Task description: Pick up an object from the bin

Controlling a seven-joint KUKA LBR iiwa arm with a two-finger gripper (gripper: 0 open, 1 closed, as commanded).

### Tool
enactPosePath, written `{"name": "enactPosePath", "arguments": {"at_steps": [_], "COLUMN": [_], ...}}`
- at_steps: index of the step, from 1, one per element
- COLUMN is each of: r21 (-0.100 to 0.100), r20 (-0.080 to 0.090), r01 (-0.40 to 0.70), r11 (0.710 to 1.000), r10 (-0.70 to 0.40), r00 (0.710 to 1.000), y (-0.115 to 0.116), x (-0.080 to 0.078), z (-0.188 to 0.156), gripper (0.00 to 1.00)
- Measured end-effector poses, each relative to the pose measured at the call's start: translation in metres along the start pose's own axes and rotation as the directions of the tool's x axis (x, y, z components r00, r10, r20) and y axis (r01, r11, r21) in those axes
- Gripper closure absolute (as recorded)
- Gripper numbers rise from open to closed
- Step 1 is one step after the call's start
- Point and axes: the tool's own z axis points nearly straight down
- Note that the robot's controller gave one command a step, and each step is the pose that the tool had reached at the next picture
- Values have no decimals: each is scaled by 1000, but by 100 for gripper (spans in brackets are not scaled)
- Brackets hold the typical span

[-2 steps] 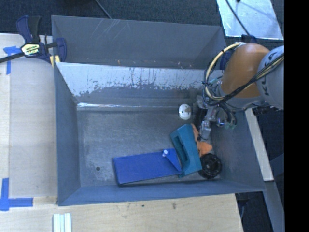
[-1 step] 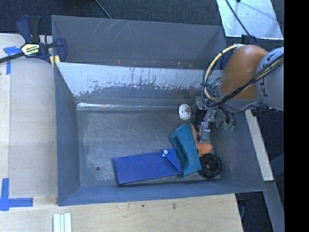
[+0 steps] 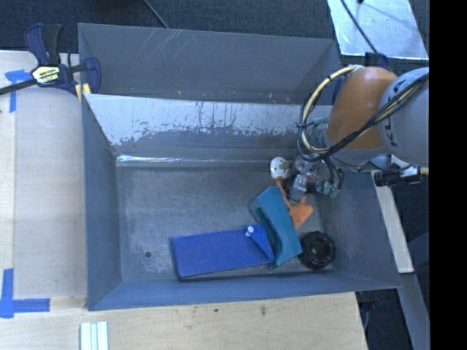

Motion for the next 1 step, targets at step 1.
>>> {"name": "enactPosePath", "arguments": {"at_steps": [1], "r21": [3], "r20": [3], "r01": [-2], "r11": [1000], "r10": [2], "r00": [1000], "y": [-2], "x": [-1], "z": [0], "gripper": [0]}}
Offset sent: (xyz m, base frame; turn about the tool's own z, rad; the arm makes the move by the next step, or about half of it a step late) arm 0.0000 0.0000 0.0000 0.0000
